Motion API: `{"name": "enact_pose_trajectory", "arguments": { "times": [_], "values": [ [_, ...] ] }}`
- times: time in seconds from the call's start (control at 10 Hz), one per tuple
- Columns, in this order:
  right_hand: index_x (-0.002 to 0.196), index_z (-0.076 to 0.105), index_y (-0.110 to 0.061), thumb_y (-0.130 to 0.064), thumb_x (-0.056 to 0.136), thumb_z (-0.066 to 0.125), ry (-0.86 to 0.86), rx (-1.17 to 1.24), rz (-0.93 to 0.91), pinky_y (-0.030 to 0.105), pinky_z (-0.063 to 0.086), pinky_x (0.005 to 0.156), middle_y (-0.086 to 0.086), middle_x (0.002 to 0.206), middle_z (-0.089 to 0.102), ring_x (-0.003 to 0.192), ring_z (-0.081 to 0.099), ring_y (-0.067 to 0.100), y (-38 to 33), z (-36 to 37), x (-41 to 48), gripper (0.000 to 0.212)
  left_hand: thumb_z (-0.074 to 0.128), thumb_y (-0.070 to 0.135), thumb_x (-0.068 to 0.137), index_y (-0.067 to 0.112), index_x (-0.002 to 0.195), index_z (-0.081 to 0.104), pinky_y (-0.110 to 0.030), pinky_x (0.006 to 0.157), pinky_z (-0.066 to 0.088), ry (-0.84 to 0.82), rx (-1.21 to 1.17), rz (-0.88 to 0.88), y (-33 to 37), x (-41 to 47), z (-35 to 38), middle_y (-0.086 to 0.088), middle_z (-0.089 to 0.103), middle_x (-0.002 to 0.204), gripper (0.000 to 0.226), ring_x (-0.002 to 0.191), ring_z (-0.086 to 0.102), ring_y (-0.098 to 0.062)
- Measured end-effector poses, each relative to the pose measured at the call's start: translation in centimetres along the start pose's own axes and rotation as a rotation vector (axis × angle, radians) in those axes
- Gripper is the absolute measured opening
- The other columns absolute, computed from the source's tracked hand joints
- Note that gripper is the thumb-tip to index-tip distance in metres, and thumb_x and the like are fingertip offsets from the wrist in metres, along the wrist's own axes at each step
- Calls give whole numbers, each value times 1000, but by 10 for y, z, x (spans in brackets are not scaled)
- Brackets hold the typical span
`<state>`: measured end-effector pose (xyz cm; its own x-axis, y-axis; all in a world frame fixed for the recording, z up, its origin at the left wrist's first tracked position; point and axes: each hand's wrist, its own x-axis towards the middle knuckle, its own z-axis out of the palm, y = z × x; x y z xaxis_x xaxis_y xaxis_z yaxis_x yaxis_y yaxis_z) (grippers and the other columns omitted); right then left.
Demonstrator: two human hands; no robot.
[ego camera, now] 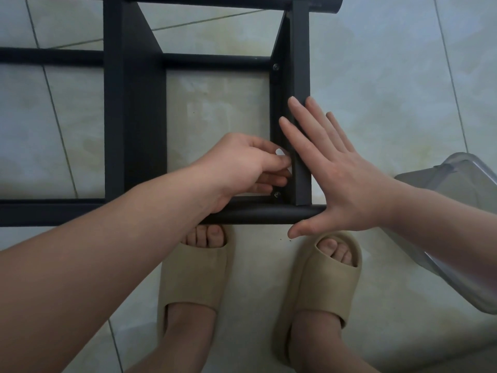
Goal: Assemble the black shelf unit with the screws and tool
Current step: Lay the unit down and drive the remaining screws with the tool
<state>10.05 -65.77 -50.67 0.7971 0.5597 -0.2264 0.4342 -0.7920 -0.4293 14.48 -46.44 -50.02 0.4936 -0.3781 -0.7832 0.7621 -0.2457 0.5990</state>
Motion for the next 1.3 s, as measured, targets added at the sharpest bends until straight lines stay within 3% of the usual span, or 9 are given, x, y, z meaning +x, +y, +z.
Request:
{"name": "enact_pose_trajectory", "arguments": {
  "times": [0.5, 0.8, 1.0, 1.3],
  "values": [
    [162, 3, -6, -91, 70, 54, -4, 4, 1, 62, 5, 123, 14, 169, -11, 155, -16, 31, -1, 0, -1, 135, 71, 19, 92, 11, 101, 72, -23, 66, 58, 0, 6, -15, 0, -1, -5, -3, 76, 82, 12, 74, 73, -11],
    [161, 3, -6, -90, 70, 54, -2, 3, 4, 61, 5, 124, 14, 169, -11, 155, -16, 31, -2, -1, 0, 134, 69, 17, 94, 15, 88, 70, -23, 66, 58, -31, -15, -17, 1, 0, -3, 1, 76, 77, 6, 72, 73, -10],
    [162, 3, -6, -90, 70, 55, -8, 6, 5, 61, 5, 124, 14, 169, -11, 155, -17, 31, -1, -1, 0, 135, 69, 17, 93, 11, 94, 68, -25, 66, 58, -54, -14, -55, -2, 0, -4, -4, 77, 80, 6, 75, 74, -14],
    [161, 4, -5, -90, 70, 56, -16, 3, 7, 61, 4, 124, 15, 169, -10, 155, -17, 31, -1, -1, 0, 135, 64, 15, 96, 11, 87, 63, -24, 66, 59, -83, 29, -82, -1, 0, -3, -4, 76, 76, 9, 71, 72, -13]
  ]
}}
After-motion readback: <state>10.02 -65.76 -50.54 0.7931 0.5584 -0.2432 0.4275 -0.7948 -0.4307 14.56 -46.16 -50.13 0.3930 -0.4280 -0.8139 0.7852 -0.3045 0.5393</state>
